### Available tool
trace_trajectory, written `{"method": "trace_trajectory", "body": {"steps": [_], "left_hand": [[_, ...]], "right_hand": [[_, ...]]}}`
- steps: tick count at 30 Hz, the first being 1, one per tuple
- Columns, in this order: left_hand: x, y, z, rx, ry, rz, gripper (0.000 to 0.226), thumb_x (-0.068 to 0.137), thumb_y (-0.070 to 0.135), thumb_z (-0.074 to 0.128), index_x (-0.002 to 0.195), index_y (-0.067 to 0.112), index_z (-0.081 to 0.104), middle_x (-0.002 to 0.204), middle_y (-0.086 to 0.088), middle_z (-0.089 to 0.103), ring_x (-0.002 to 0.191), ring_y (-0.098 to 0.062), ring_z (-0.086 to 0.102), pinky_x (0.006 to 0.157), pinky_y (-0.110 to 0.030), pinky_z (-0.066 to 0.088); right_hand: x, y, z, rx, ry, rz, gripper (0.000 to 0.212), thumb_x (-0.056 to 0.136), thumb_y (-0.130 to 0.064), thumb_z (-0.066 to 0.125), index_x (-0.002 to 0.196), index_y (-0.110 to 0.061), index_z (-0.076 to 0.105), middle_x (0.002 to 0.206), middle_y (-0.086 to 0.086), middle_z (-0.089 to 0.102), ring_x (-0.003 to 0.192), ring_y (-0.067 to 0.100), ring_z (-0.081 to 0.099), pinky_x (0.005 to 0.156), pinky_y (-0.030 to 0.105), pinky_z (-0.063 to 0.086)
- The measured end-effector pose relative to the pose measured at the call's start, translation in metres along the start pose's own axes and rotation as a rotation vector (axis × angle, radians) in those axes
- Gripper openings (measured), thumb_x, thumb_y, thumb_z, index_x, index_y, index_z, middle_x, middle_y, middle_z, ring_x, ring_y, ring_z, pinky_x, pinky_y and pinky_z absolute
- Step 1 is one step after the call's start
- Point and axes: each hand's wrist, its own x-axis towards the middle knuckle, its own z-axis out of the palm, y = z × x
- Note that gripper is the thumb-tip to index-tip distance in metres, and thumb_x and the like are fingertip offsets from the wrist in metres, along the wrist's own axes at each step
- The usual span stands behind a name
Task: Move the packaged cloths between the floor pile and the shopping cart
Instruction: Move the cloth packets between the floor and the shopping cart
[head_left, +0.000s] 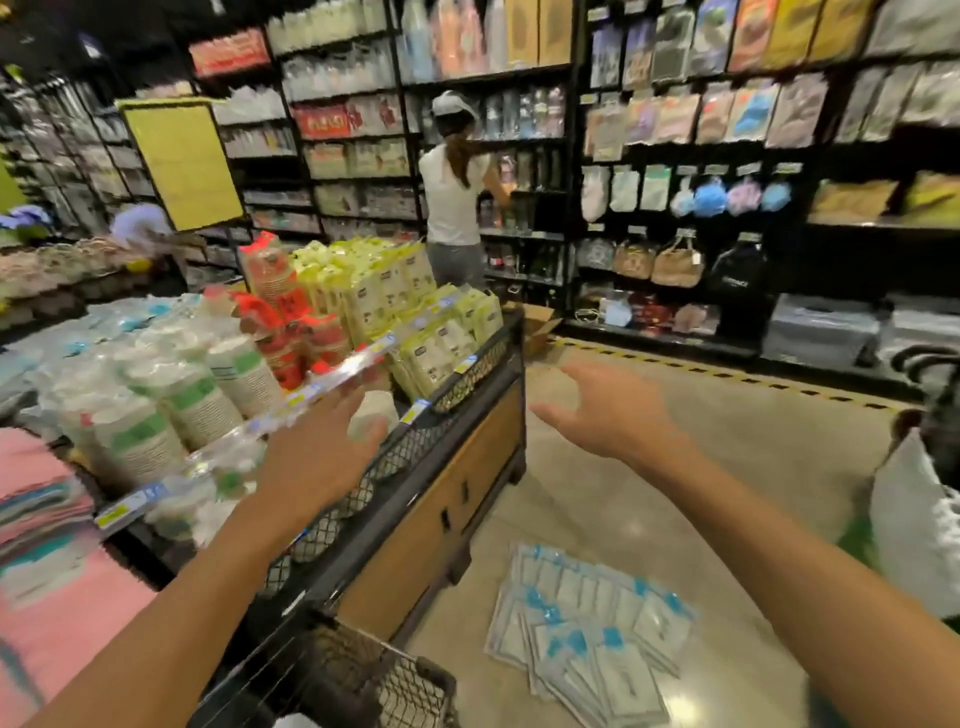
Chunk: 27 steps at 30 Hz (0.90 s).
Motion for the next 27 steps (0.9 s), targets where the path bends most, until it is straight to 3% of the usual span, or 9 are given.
{"method": "trace_trajectory", "body": {"steps": [8,12,15,19,27], "left_hand": [[0.028,0.115,0.060,0.035,-0.069,0.122,0.079,0.092,0.080,0.019,0.156,0.036,0.030,0.163,0.002,0.036,0.143,-0.024,0.043,0.106,-0.052,0.046],[0.035,0.182,0.094,0.077,-0.081,0.119,0.082,0.090,0.083,0.013,0.155,0.038,0.030,0.162,0.001,0.036,0.143,-0.027,0.043,0.114,-0.070,0.025],[0.036,0.225,0.119,0.069,-0.098,0.091,0.071,0.097,0.073,0.023,0.158,0.038,0.026,0.167,0.005,0.026,0.149,-0.026,0.034,0.117,-0.072,0.010],[0.033,0.267,0.147,0.027,-0.163,0.084,0.067,0.099,0.069,0.028,0.159,0.037,0.026,0.167,0.004,0.023,0.150,-0.028,0.032,0.119,-0.071,0.003],[0.049,0.317,0.207,0.052,-0.215,0.135,0.065,0.101,0.064,0.032,0.159,0.034,0.028,0.166,0.000,0.028,0.148,-0.028,0.036,0.120,-0.068,0.007]], "right_hand": [[-0.026,0.148,-0.009,-0.008,0.005,0.172,0.083,0.088,-0.083,0.042,0.154,-0.032,0.042,0.158,0.001,0.049,0.146,0.026,0.043,0.119,0.060,0.030],[-0.031,0.225,-0.009,-0.007,-0.003,0.216,0.082,0.089,-0.081,0.043,0.154,-0.031,0.042,0.156,0.000,0.050,0.144,0.027,0.046,0.119,0.064,0.030],[-0.036,0.279,-0.003,-0.008,-0.007,0.249,0.082,0.090,-0.080,0.044,0.154,-0.030,0.042,0.157,0.002,0.050,0.142,0.028,0.049,0.117,0.062,0.034],[-0.049,0.338,0.004,-0.013,-0.037,0.315,0.083,0.091,-0.080,0.044,0.155,-0.027,0.041,0.159,0.005,0.047,0.143,0.030,0.047,0.118,0.060,0.034],[-0.064,0.408,0.034,0.019,-0.047,0.430,0.083,0.091,-0.079,0.045,0.151,-0.022,0.046,0.151,0.006,0.055,0.134,0.033,0.055,0.111,0.056,0.044]]}}
